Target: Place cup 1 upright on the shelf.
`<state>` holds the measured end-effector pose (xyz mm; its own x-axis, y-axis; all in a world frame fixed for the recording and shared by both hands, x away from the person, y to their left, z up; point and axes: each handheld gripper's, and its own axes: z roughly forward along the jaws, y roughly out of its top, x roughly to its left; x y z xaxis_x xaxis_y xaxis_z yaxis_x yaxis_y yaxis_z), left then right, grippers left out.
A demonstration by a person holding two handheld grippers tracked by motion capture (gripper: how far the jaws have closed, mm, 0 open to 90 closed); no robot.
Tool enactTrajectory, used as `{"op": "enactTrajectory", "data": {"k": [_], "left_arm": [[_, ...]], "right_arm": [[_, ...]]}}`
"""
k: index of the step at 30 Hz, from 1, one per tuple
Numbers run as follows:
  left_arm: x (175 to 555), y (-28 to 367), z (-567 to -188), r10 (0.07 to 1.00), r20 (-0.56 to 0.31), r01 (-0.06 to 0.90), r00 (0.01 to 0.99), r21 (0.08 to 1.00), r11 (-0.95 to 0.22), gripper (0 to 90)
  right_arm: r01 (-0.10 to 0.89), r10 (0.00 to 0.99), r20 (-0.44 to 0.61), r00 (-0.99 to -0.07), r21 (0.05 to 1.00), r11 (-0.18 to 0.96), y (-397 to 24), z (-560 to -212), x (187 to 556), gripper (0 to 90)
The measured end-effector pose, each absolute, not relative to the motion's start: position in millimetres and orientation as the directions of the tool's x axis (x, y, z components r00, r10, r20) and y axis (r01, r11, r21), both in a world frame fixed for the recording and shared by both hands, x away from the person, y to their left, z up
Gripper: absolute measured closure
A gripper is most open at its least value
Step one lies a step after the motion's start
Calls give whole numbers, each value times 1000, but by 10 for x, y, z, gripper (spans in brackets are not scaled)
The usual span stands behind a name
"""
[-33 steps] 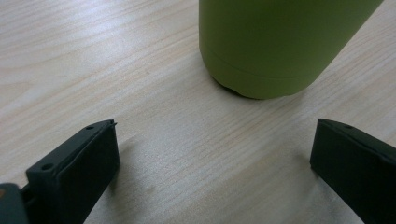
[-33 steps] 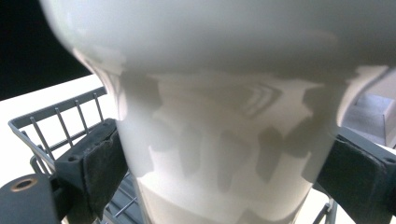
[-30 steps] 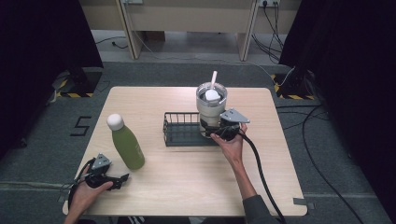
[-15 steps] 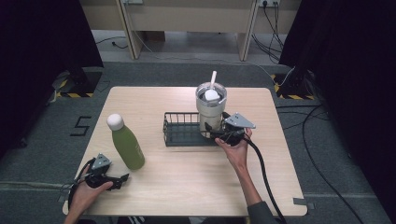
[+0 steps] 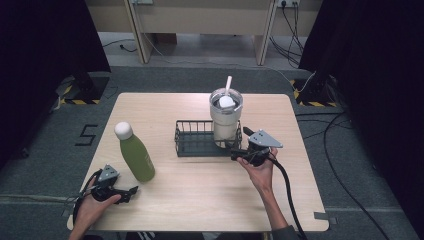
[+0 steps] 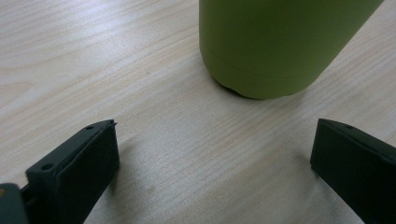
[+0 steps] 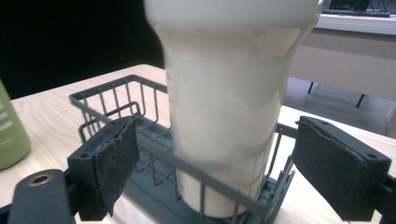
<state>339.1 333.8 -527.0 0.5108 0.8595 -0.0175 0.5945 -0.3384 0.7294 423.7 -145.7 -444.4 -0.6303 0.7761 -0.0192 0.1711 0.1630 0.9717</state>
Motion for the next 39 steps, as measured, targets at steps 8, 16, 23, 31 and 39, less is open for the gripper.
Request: {"op": "enactTrajectory", "data": {"k": [8,16,23,31,39], "left_arm": [[3391,3338,-5270,859,-18,595,511,729,-339,5],[3391,3338,-5270,860,-18,594,511,730,-338,5],[3391,3340,-5270,859,-19,594,512,730,-338,6],[3391,3340,-5270,859,-20,594,512,730,-338,6],[3391,3340,-5270,859,-20,594,512,730,-338,6]], "right_arm": [[169,758,-14,-652,972,164,-1518,-4438,4034,147],[171,748,-13,-664,971,168,-1526,-4451,3930,148],[194,737,-11,-676,962,192,-1509,-4515,3815,148],[223,726,1,-688,952,209,-1528,-4617,3690,149],[257,725,9,-689,938,233,-1576,-4720,3581,150]]}}
